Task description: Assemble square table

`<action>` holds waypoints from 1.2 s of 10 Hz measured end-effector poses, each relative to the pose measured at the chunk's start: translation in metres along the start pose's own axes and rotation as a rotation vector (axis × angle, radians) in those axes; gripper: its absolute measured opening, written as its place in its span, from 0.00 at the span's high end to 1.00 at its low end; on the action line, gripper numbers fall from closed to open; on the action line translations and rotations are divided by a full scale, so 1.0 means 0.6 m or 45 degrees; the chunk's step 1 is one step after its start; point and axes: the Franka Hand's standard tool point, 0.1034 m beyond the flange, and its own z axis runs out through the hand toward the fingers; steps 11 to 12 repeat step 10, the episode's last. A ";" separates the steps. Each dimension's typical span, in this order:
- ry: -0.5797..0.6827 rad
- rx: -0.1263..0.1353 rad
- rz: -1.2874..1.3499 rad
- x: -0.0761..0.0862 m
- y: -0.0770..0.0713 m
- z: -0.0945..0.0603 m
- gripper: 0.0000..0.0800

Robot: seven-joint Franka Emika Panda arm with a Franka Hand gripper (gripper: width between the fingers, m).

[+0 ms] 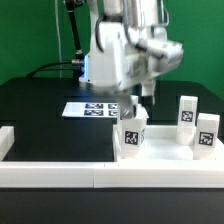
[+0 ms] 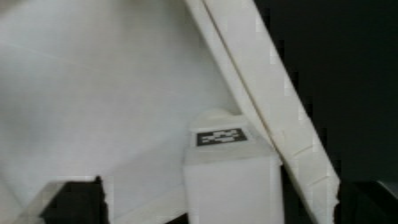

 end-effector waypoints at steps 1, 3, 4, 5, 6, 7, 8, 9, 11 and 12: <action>-0.014 0.010 -0.010 -0.005 -0.004 -0.012 0.19; -0.007 0.006 -0.010 -0.003 -0.002 -0.006 0.19; -0.007 0.006 -0.010 -0.003 -0.002 -0.006 0.19; -0.006 0.006 -0.010 -0.003 -0.002 -0.006 0.19; -0.006 0.006 -0.010 -0.003 -0.002 -0.006 0.19; -0.006 0.006 -0.010 -0.003 -0.002 -0.005 0.19; -0.006 0.006 -0.010 -0.003 -0.002 -0.005 0.19; -0.006 0.006 -0.010 -0.003 -0.002 -0.005 0.19; -0.006 0.006 -0.010 -0.003 -0.002 -0.005 0.19; -0.006 0.006 -0.010 -0.003 -0.002 -0.005 0.19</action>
Offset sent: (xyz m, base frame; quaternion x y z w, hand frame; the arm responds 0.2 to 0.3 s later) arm 0.0000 0.0000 0.0000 0.0000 0.0000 0.0000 1.0000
